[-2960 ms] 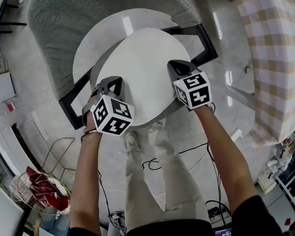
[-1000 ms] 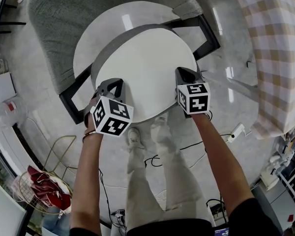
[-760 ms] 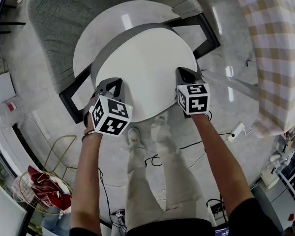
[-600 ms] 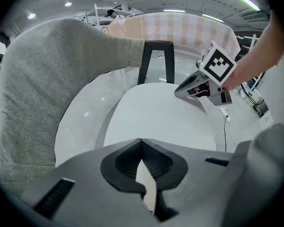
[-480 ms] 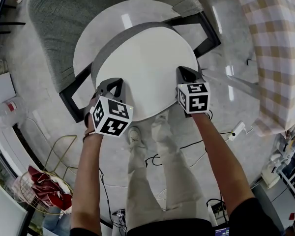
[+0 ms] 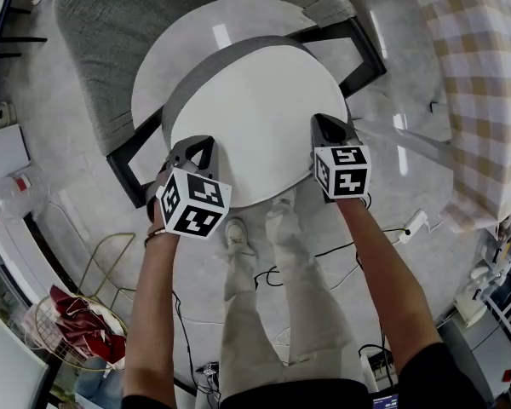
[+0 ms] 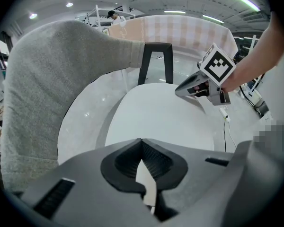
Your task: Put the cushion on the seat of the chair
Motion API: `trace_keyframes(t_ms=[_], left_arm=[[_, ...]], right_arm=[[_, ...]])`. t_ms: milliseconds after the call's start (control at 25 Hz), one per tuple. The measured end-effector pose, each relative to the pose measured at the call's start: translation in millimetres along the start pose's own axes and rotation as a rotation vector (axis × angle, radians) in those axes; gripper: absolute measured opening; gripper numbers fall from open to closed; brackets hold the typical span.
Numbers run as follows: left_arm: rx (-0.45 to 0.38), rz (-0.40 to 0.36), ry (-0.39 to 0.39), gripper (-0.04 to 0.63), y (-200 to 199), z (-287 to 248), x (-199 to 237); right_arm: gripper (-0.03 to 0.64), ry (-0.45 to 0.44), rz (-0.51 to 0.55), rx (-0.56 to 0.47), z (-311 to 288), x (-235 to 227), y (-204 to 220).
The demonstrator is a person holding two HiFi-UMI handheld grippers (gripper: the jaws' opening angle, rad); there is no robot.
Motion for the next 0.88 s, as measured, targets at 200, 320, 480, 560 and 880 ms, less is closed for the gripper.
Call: trace_keyframes(t_ms=[200,320,480,560,880], left_arm=[[-0.003,0.01,0.004,0.005,1.6,4.1,0.2],[-0.018,0.02,0.003,0.005,-2.8,10.2,-1.9],[-0.042,0.036,0.002,0.005,-10.4,25.1,-5.7],[-0.054,0.052,-0.002,0.005,-15.2,34.6,-5.2],[-0.106,0.125,0.013,0.005,-32.5,77.7,-8.2]], right_arm=[[0.02,-0.007,0.0,-0.029,8.2,-0.7,-7.6],[0.02,-0.012,0.007,-0.033,15.0,0.7,-11.8],[0.02,-0.025,0.029,-0.022,30.7,7.9,-14.3],[0.02,-0.035,0.05,-0.024,41.5,13.0,-18.4],[0.02,-0.072,0.032,-0.055,86.9,26.1,-43.5]])
Point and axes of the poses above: the fingertips, and each gripper's own axes: z backward along the fingers, x to its left, y out of its underside, the point moved 4 cm from there along z, backward along the fingers, and after that the axes turned 6 degrees about -z, right-handed, at the moved point
